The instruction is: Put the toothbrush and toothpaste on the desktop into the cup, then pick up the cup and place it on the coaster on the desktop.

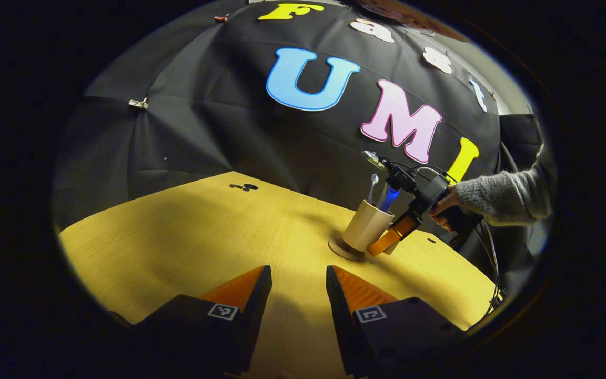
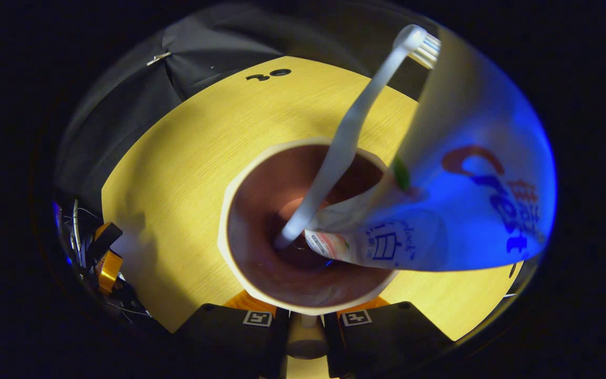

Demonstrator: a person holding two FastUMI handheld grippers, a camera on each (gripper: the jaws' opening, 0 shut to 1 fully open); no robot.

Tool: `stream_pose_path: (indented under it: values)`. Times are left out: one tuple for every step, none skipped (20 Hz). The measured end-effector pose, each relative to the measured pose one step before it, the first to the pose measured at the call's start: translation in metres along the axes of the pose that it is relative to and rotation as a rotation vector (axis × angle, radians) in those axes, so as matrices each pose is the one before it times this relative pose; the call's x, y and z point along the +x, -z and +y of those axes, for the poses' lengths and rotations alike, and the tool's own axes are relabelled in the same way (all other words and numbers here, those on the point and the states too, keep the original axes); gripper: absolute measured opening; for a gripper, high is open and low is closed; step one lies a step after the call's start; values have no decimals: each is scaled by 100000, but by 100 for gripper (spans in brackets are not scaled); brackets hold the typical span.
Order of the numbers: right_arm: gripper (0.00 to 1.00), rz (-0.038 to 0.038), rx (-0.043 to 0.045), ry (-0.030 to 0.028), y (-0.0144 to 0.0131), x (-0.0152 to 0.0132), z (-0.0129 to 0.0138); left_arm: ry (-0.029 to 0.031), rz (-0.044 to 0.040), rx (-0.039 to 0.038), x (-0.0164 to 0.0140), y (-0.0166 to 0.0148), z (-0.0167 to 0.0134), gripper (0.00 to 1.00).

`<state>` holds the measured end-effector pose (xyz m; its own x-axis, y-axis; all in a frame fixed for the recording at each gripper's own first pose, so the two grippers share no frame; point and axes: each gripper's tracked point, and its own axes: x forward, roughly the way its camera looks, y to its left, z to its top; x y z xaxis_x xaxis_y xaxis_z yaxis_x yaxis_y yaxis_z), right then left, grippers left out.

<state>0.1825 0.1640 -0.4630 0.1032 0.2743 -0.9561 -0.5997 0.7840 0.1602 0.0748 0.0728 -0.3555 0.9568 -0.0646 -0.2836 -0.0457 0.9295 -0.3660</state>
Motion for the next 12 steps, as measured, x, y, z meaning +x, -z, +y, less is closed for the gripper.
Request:
stream_pose_path:
  values:
    - [33, 453, -872, 46, -205, 106, 280, -560, -170, -553, -118, 42, 258, 66]
    - [33, 658, -337, -159, -63, 118, 297, -496, -63, -566, -175, 78, 283, 66]
    - [33, 752, -394, -16, 32, 88, 105, -180, -109, -346, -119, -61, 133, 66]
    - [33, 919, -1274, 57, 172, 121, 191, -318, -10, -161, -44, -55, 137, 66]
    - [33, 669, -1149, 594, 85, 224, 47, -173, 84, 14, -13, 166, 132, 66]
    - [33, 1222, -859, 731, -29, 509, -66, -126, 48, 50, -44, -33, 88, 66]
    - [33, 1142, -284, 207, 84, 345, 55, 4, -164, -77, -42, -20, 57, 66]
    - [33, 1046, 65, 228, 20, 261, -29, 86, -44, -168, 24, -62, -10, 66]
    - [33, -948, 261, 100, -291, 304, -28, 49, 102, -247, -5, 142, 55, 66]
    - [27, 253, 786, 202, 256, -473, -223, 88, 171, -347, 85, -5, 37, 66]
    - [33, 975, 1023, -321, 85, -37, 19, 213, -105, -398, 22, 0, -61, 66]
    - [28, -310, 130, -354, -130, -61, -35, 0, -25, -123, 87, -69, 19, 66]
